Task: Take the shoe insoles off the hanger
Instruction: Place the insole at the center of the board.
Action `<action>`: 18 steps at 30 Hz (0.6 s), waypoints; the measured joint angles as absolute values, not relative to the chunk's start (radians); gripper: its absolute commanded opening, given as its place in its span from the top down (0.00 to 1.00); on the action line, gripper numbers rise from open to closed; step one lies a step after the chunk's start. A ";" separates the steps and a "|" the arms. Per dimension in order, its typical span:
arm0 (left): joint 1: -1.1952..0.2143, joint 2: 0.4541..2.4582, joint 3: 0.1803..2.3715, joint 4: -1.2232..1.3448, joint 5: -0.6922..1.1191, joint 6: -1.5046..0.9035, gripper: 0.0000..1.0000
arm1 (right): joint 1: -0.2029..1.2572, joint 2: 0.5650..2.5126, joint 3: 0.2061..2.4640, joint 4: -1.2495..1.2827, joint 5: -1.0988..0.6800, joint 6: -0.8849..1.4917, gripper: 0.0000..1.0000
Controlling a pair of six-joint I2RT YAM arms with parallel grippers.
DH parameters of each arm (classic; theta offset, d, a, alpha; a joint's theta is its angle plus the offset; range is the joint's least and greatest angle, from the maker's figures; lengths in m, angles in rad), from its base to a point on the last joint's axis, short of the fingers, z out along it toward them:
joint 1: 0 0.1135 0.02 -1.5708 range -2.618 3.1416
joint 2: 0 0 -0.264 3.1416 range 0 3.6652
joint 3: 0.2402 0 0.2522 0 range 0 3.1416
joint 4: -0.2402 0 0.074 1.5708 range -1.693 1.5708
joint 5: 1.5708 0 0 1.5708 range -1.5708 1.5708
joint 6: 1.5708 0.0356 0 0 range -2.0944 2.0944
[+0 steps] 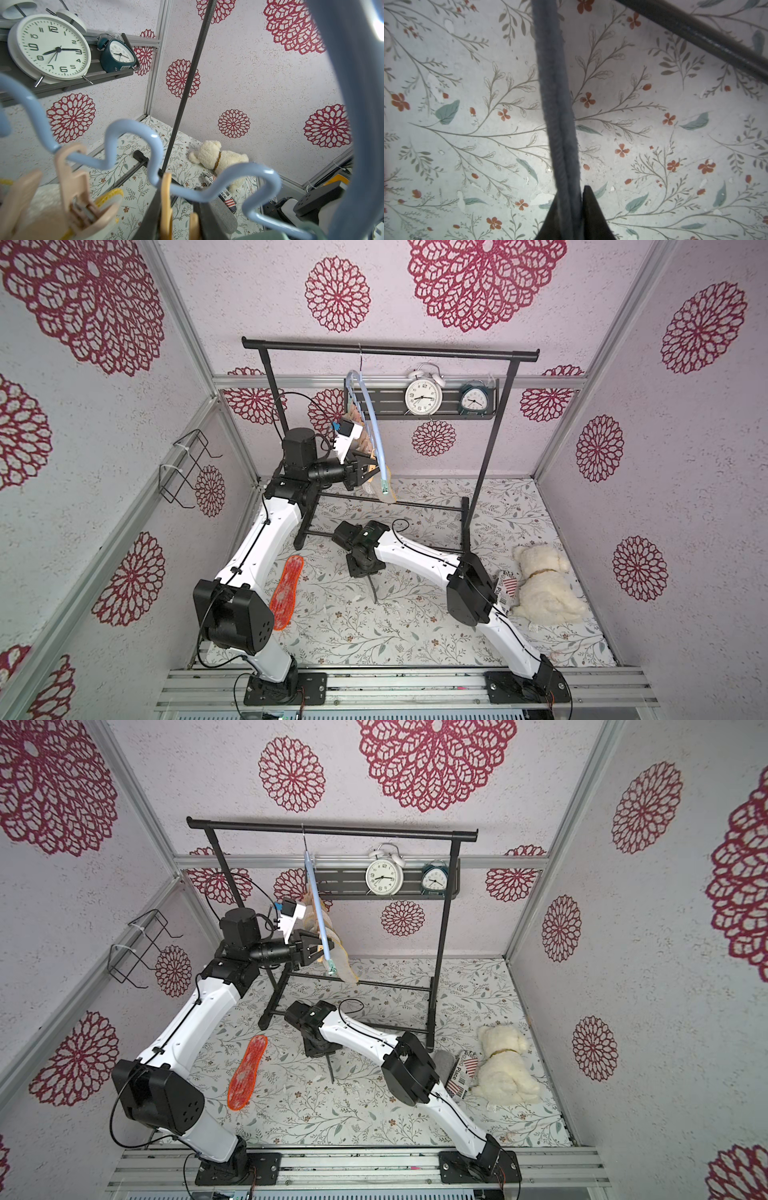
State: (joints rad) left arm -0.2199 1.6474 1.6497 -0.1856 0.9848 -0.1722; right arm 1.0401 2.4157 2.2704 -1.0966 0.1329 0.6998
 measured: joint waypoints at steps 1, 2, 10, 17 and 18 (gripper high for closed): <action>-0.220 1.647 1.649 -0.186 0.985 -0.171 1.00 | 1.042 2.447 2.304 -1.113 0.132 0.695 0.82; -0.220 1.647 1.649 -0.186 0.984 -0.170 1.00 | 1.044 2.481 2.343 -1.129 0.129 0.689 0.82; -0.220 1.645 1.640 -0.188 0.984 -0.167 1.00 | 1.091 2.617 2.520 -1.139 0.089 0.610 0.62; -0.220 1.644 1.638 -0.188 0.982 -0.167 1.00 | 1.148 2.614 2.521 -1.037 0.002 0.509 0.43; -0.220 1.644 1.638 -0.188 0.981 -0.167 1.00 | 1.151 2.614 2.521 -1.025 -0.007 0.497 0.43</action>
State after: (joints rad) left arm -0.2199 1.6440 1.6382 -0.1883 0.9813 -0.1673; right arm 1.1515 2.6137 2.5214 -1.0248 -0.0074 0.4973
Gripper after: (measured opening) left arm 0.239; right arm 0.567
